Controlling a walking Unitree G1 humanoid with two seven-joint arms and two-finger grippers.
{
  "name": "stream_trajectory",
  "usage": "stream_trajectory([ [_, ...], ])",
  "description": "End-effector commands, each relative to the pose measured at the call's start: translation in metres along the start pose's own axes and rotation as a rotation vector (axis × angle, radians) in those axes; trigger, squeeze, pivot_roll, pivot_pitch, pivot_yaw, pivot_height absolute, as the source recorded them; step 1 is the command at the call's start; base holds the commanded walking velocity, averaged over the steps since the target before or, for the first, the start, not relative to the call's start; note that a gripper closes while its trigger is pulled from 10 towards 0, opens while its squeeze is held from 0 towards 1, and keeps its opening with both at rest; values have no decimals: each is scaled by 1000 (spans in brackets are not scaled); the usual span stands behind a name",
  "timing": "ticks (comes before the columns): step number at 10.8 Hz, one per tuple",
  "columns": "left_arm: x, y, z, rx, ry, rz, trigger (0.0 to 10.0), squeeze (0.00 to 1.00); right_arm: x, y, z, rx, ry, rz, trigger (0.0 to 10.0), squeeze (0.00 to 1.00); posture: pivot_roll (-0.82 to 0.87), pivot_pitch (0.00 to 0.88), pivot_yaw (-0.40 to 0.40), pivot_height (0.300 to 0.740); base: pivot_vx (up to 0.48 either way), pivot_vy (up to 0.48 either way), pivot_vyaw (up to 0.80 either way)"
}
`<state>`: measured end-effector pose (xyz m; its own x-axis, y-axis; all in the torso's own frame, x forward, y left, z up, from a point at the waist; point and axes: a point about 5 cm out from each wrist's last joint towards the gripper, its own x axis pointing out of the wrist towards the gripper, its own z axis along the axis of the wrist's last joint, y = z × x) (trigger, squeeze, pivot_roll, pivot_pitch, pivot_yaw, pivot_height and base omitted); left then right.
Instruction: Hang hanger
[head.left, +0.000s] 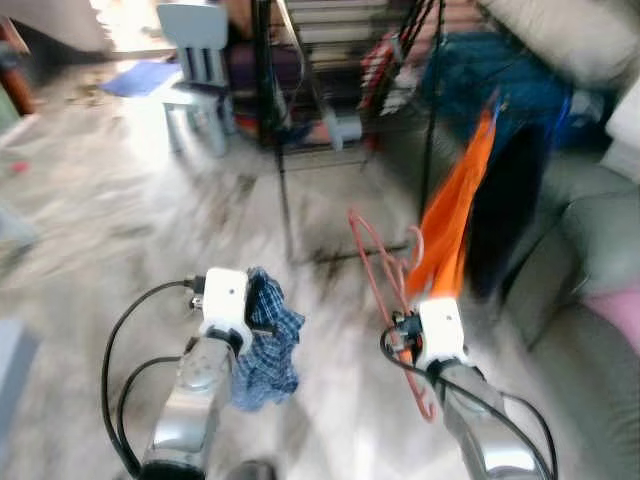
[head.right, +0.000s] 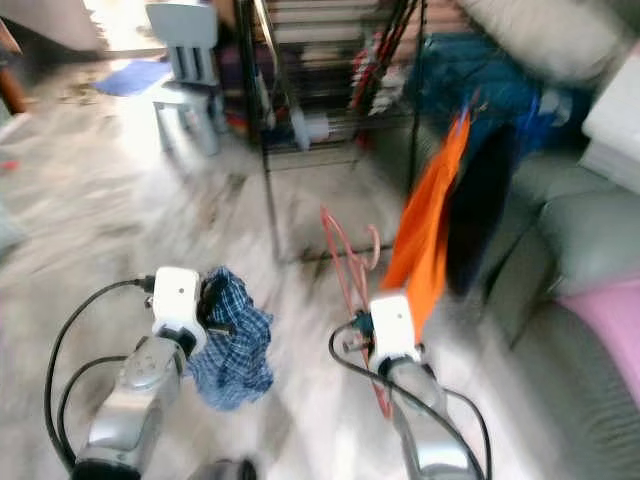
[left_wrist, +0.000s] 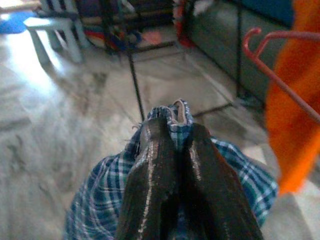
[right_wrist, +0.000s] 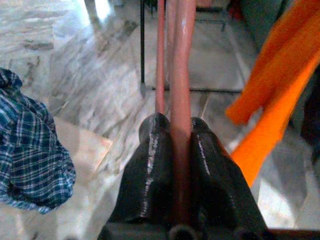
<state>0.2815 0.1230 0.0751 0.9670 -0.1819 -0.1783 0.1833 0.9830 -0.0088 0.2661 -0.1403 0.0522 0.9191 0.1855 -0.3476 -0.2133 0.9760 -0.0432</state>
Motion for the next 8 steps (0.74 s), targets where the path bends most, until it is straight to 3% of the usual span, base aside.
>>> stream_trajectory([
  [1, 0, -6, 6, 4, -22, -16, 10000, 0, -1, -5, 2, -1, -5, -20, 10000, 0, -22, 85, -11, 740, -311, 0, 0],
  [8, -1, -12, 8, -14, -25, -10, 10000, 0, 0, -8, 3, -21, 16, -17, 10000, 0, -30, 139, -31, 740, -311, 0, 0],
])
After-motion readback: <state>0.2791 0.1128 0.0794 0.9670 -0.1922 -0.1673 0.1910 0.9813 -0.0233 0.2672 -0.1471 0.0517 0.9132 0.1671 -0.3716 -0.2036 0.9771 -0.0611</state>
